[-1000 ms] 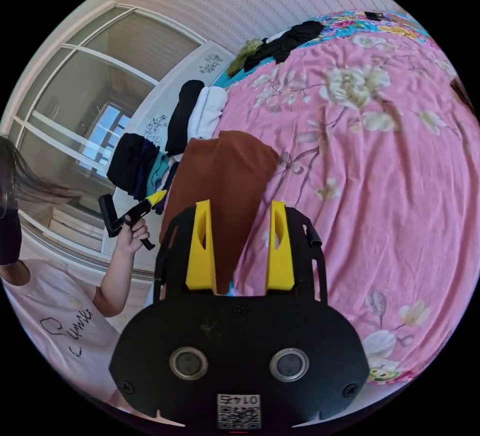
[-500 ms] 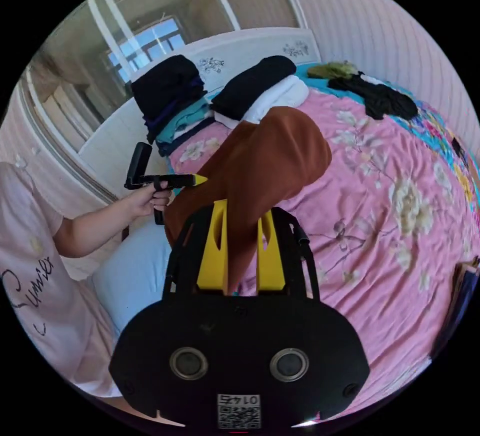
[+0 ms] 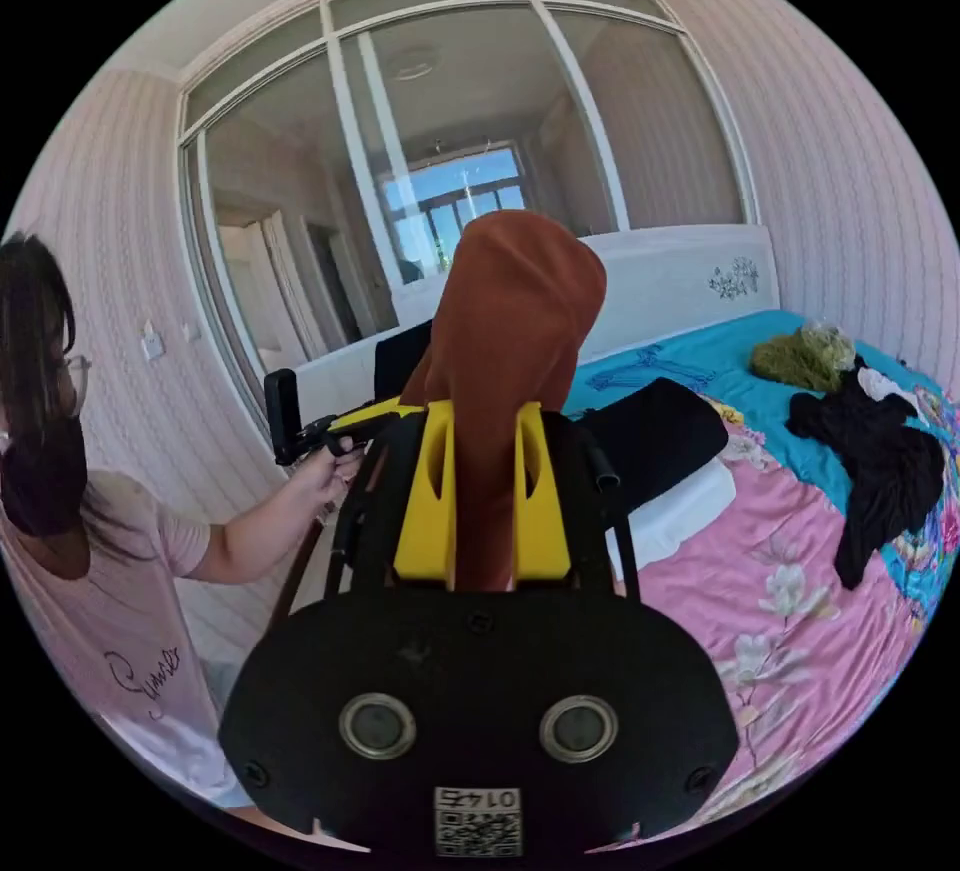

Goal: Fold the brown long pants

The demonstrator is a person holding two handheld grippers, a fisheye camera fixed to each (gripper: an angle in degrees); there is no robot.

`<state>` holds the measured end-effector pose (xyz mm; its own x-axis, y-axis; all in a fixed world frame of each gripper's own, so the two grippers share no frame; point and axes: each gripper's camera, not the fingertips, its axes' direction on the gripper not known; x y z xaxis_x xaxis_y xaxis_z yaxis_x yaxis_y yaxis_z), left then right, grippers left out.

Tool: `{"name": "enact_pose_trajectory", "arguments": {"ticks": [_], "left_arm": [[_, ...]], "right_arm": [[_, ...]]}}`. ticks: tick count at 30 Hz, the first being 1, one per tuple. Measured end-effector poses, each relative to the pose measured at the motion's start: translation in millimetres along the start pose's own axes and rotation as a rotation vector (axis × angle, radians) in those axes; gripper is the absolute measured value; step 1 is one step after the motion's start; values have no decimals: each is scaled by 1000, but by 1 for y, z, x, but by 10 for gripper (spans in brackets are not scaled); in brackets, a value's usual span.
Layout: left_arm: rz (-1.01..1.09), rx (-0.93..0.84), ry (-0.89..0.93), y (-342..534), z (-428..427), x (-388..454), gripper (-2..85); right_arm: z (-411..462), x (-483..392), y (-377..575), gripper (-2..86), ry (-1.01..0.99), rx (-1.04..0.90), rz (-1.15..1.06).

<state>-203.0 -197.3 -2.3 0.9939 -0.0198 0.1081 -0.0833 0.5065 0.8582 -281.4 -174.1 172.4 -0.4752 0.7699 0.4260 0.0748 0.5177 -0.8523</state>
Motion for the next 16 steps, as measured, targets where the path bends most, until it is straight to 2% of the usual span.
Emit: {"name": "enact_pose_trajectory", "arguments": {"ticks": [2, 3, 4, 5, 6, 7, 8, 11, 13, 16], "left_arm": [[-53, -134, -46, -26, 68, -11, 78], [-59, -280, -94, -32, 115, -13, 70], [-29, -404, -132, -29, 155, -8, 50], [-14, -445, -143, -25, 171, -3, 39], [45, -507, -175, -14, 198, 10, 38], [120, -579, -248, 0, 222, 26, 36], [152, -613, -280, 7, 232, 34, 34], [219, -548, -370, 31, 234, 66, 4], [163, -434, -264, 42, 204, 82, -5], [179, -339, -118, 59, 163, 107, -7]], "right_arm": [[41, 79, -4, 114, 54, -20, 241], [56, 98, 0, 119, 80, -48, 298], [89, 135, 13, 125, 141, -153, 431], [123, 163, 29, 127, 217, -313, 533], [138, 171, 35, 125, 252, -386, 547], [148, 175, 41, 122, 263, -354, 534], [144, 174, 43, 119, 247, -235, 542], [147, 175, 42, 118, 227, -239, 516], [143, 166, 47, 116, 241, -281, 446], [105, 132, 77, 102, 254, -232, 334]]}}
